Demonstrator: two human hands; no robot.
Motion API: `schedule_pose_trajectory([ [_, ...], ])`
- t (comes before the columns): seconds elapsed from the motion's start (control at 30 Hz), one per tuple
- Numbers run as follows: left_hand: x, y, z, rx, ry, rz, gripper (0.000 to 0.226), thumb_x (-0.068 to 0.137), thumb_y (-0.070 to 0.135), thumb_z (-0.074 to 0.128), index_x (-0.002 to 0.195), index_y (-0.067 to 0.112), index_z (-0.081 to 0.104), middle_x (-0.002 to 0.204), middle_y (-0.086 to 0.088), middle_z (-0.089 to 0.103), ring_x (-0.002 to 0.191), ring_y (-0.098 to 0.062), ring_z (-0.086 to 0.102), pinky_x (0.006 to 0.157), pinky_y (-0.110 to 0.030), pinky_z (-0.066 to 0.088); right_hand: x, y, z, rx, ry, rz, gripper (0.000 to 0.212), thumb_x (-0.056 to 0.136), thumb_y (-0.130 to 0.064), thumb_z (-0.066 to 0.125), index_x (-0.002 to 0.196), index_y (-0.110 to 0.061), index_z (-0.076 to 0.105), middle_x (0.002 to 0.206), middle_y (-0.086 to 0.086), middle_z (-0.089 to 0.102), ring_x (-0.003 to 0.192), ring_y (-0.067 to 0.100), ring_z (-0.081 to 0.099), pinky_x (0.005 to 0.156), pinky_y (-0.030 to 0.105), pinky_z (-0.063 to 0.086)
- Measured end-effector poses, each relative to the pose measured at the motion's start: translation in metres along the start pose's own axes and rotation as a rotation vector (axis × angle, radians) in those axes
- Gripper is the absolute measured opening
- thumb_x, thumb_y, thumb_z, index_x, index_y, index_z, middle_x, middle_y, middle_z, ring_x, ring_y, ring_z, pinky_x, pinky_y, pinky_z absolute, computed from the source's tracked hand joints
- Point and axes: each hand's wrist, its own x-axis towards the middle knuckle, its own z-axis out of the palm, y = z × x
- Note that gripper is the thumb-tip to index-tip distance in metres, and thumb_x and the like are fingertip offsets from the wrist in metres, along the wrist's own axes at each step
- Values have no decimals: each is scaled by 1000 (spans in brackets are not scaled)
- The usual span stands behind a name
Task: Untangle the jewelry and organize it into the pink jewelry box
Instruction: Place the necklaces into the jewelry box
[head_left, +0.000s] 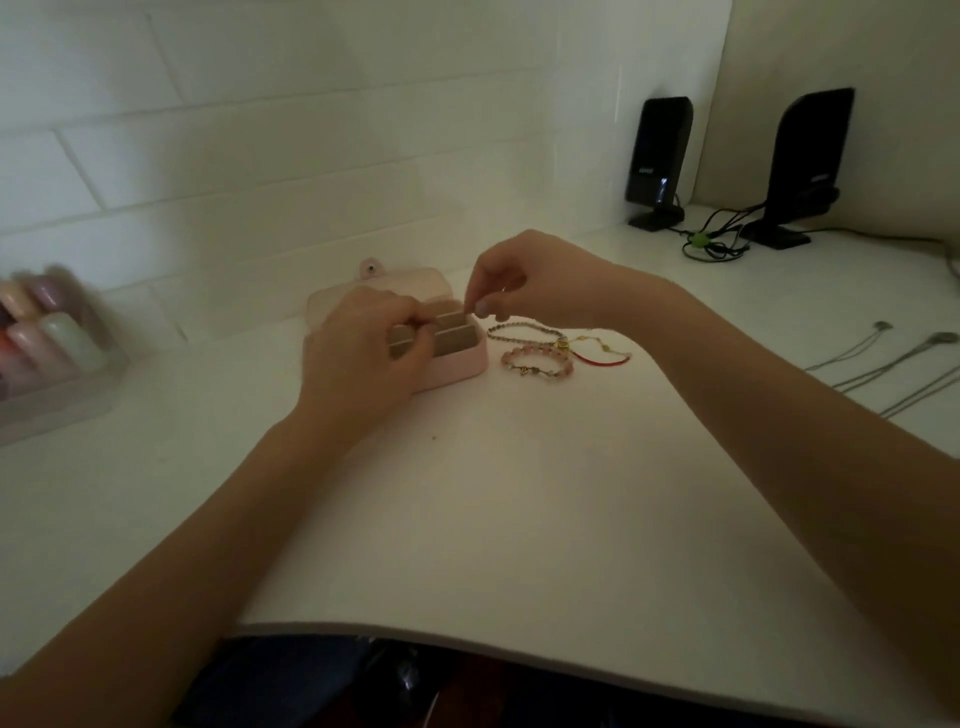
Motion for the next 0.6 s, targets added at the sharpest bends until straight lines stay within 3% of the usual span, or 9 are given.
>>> schedule_pose_trajectory([
  [0.07, -2, 22, 4, -48, -7, 118, 14, 78, 19, 60, 81, 11, 70, 77, -1, 65, 81, -9, 53, 78, -14, 39, -26, 9, -21, -53, 18, 55, 8, 85, -11, 64, 89, -15, 70, 77, -11, 66, 72, 2, 63, 65, 11, 51],
  [0.2, -7, 66, 25, -140, -165, 291, 23, 76, 3, 57, 92, 12, 71, 90, -4, 70, 88, -14, 59, 81, -24, 43, -88, 50, -73, -77, 140, 256, 11, 86, -11, 64, 94, -14, 70, 88, -3, 69, 81, 7, 65, 78, 21, 52],
  [0.27, -10, 92, 38, -182, -305, 313, 29, 83, 4, 54, 105, 15, 69, 107, -1, 68, 104, -15, 59, 94, -23, 40, -117, 74, -93, -146, 228, 370, 13, 88, -13, 62, 97, -16, 70, 97, -2, 68, 90, 11, 63, 86, 26, 48],
  [0.33, -11, 120, 52, -200, -436, 324, 32, 92, 11, 50, 121, 19, 61, 127, 3, 60, 121, -12, 50, 105, -18, 28, -141, 100, -104, -295, 267, 482, 20, 92, -13, 56, 108, -15, 68, 111, -1, 62, 103, 16, 58, 90, 26, 40],
  [0.4, -11, 146, 69, -228, -551, 323, 35, 97, 21, 43, 132, 23, 52, 140, 6, 49, 131, -8, 39, 112, -23, 23, -158, 127, -109, -395, 293, 597, 27, 95, -9, 49, 118, -12, 63, 126, 5, 56, 114, 22, 53, 94, 27, 37],
  [0.5, -10, 174, 89, -256, -725, 327, 39, 101, 27, 35, 139, 22, 43, 150, 5, 35, 139, -8, 27, 117, -30, 18, -174, 158, -109, -379, 356, 703, 34, 93, 1, 45, 123, -8, 58, 134, 13, 51, 119, 27, 50, 99, 30, 37],
  [0.6, -12, 178, 102, -244, -724, 287, 38, 100, 23, 35, 136, 22, 47, 147, 2, 39, 137, -11, 32, 116, -31, 20, -177, 176, -107, -420, 355, 748, 34, 93, -2, 47, 124, -7, 57, 133, 15, 50, 119, 30, 48, 100, 32, 37],
])
